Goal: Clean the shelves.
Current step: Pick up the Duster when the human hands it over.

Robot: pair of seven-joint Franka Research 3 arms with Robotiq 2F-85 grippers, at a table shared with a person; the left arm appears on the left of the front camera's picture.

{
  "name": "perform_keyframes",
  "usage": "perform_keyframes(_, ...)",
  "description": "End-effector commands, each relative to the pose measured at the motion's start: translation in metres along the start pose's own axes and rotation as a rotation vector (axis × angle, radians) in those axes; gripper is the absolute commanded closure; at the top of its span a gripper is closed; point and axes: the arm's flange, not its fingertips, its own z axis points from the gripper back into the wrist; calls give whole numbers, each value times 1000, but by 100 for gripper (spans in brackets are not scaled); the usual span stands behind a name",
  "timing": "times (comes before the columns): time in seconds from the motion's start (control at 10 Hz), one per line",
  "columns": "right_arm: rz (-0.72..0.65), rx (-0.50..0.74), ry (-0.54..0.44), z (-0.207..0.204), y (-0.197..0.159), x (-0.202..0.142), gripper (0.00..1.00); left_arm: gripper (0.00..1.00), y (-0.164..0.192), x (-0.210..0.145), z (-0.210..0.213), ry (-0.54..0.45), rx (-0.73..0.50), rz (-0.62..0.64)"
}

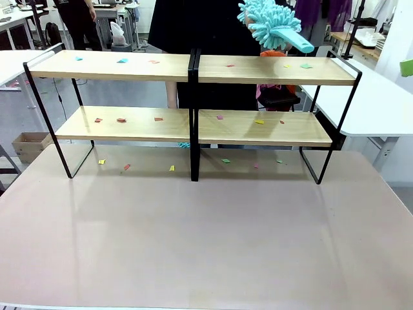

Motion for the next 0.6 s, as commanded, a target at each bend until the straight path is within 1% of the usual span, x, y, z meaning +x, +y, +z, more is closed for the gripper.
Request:
perform_keyframes(0.0, 14, -7, 17, -5, 6, -16, 0, 0, -11, -30, -12, -22, 11, 10)
perform_keyframes(0.3, 21, -9, 10, -1, 10, -21, 0, 0, -12, -31, -13, -9, 18, 31)
perform_keyframes(0.4, 16, -10, 8, -1, 10, -24, 0, 0, 1, 1, 1, -11, 8, 4)
perform_keyframes(0.5, 5, -22, 2, -2, 8, -28, 0, 0, 1, 1, 1, -11, 8, 4)
